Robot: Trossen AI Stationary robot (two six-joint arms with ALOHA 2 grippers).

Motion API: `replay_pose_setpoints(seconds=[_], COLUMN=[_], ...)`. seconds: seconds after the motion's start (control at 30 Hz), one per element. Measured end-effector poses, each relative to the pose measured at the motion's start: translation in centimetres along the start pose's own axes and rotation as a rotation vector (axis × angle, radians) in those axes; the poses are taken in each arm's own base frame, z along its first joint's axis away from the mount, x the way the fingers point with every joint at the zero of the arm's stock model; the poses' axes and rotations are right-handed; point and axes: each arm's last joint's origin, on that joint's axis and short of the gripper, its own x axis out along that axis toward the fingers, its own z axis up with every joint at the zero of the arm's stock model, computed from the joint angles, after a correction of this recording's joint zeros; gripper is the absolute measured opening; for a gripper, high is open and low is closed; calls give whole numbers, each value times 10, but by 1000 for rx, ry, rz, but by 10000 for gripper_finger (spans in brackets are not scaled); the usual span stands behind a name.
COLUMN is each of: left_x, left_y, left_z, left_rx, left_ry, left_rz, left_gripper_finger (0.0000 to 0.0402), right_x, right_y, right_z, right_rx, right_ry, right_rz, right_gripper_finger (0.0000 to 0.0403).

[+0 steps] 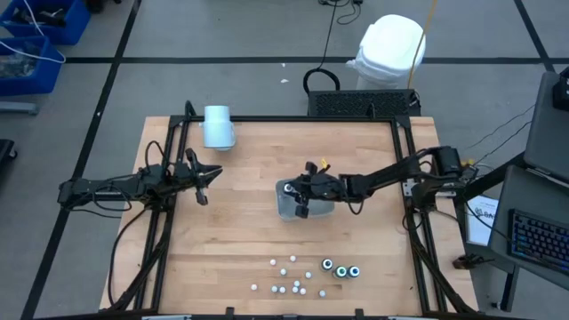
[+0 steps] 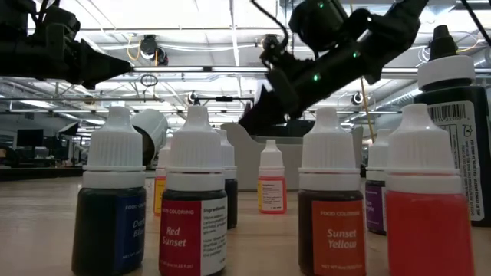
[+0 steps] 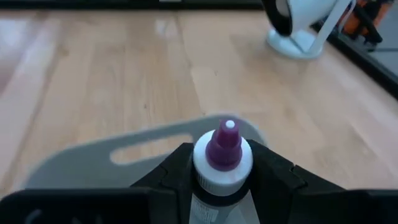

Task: Pick & Place food coloring
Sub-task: Put the large purple food coloring bottle into the gray bin

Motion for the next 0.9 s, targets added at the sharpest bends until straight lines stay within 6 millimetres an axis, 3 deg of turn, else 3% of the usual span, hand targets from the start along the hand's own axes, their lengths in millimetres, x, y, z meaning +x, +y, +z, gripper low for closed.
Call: replay_pose_setpoints(seconds=[0.6,0.9], left_x=[0,0], left_y=[0,0], left_z=[0,0], left_rx=[2,2], left_ry=[-3,-3], left_rz=[2,2], left_gripper_finger=[56,56], right_x=[10,10], right_y=[-1,-1], right_z=[-10,-8], right_rx=[33,28], right_ry=[14,-6], right_rz=[-9,-8], right_gripper_finger=[126,179])
